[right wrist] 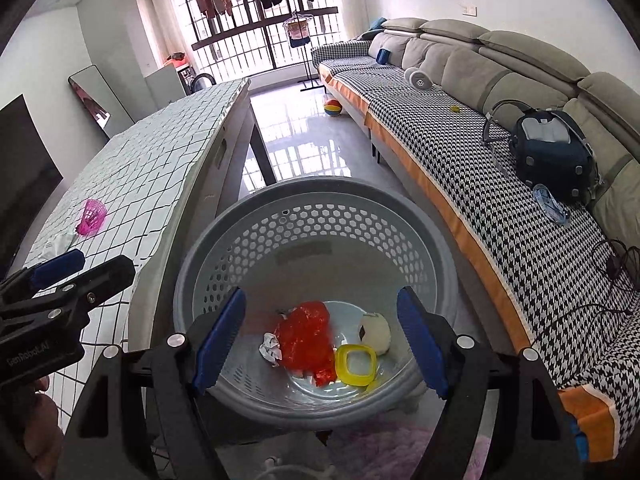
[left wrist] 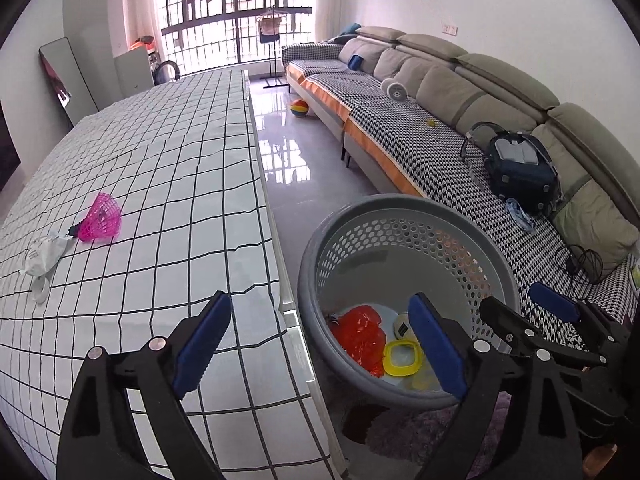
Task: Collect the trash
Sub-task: 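Move both tools back to the pink shuttlecock and mask packet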
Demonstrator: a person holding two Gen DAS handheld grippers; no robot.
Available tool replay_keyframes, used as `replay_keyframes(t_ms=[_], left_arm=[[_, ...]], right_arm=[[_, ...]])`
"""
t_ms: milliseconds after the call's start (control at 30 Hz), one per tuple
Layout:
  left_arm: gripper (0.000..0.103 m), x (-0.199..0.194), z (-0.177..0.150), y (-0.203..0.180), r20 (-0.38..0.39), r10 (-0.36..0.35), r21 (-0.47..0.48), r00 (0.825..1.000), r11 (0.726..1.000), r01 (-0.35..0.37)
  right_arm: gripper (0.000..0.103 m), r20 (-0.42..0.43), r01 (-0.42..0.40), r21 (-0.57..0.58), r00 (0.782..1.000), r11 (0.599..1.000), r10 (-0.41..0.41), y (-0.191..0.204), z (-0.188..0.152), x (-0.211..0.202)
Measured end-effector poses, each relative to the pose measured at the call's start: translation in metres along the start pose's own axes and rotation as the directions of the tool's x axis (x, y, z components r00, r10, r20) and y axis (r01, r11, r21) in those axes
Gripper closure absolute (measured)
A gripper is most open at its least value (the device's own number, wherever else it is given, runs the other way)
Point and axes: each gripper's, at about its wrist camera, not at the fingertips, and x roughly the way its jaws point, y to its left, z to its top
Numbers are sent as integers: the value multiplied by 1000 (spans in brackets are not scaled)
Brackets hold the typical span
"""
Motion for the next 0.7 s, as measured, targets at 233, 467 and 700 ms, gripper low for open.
replay_keyframes(t_ms=[233,467,700], left_arm=[[8,-20,-3,28,47,20,-55,999,998,-18],[7,-45,-5,70,94,80,-106,992,992,-69],[7,-66,-11,130,102,195,-186,976,967,-174]], right_arm=[[28,24,-45,-31,999,998,46,25,-2,-6],[28,26,-103,-70,994,992,105,61,-2,-4],[28,18,-168,-143,985,975,172,109,-1,-3]])
